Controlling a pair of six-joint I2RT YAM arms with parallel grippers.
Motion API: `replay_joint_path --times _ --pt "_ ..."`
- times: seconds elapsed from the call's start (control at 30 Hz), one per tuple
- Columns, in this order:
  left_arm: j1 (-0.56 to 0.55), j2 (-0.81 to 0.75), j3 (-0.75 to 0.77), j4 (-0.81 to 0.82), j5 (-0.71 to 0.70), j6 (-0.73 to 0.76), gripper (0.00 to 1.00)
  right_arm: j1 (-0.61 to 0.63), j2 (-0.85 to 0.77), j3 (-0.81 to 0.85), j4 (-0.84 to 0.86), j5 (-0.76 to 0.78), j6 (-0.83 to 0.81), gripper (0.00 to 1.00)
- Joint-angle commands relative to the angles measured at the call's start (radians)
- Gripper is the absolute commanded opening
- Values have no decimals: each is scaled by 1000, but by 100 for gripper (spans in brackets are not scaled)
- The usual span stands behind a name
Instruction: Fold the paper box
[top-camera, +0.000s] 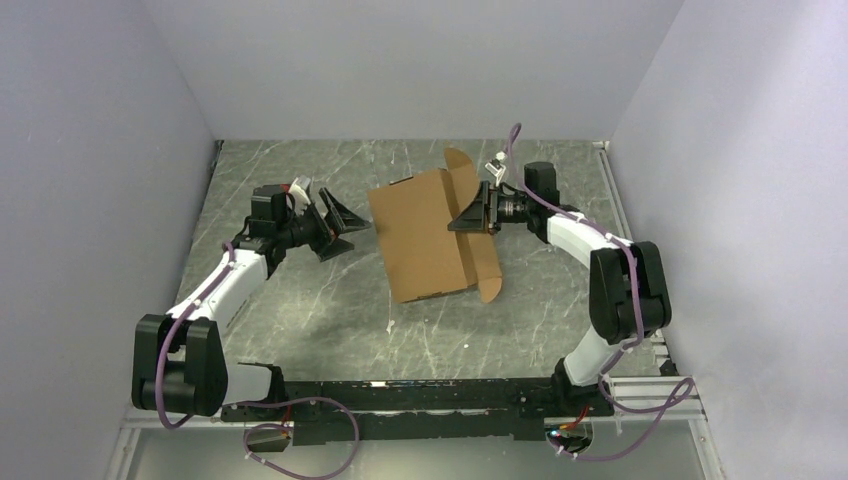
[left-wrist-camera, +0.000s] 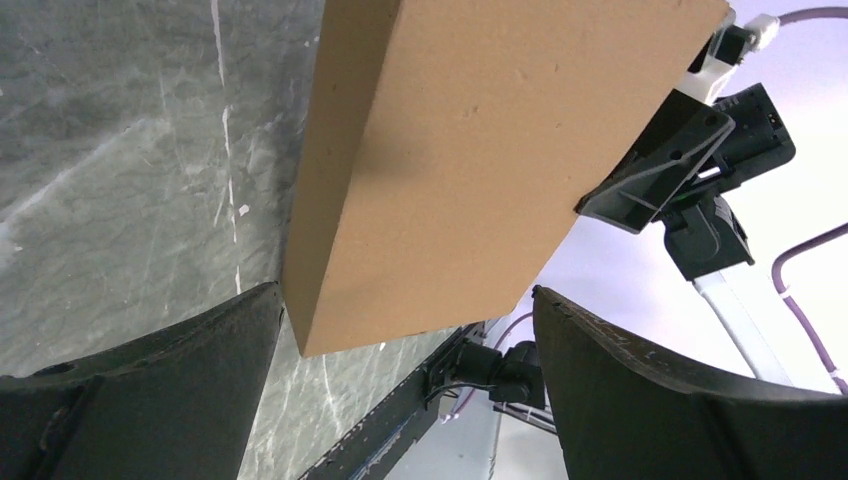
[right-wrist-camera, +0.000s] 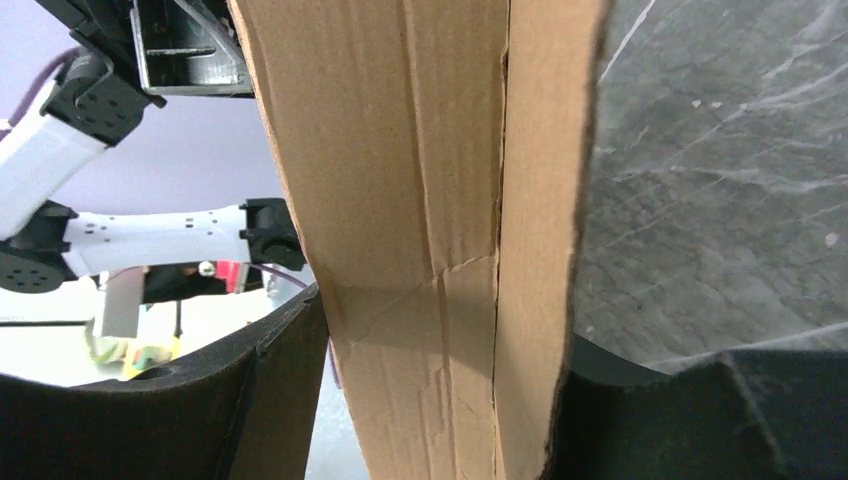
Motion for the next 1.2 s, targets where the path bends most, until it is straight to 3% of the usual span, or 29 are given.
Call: replay_joint_path --times 0.0,0.33,0.5,1.17 --pt "6 -16 24 -30 23 67 99 -8 38 -34 284 -117 206 51" --pt "3 0 69 -192 -64 182 99 -16 181 -63 349 -116 222 52" --pt "-25 42 68 -195 -81 201 99 -19 227 -73 348 -115 205 54" --pt "-169 279 201 -278 -227 279 99 -30 346 -48 183 -47 47 59"
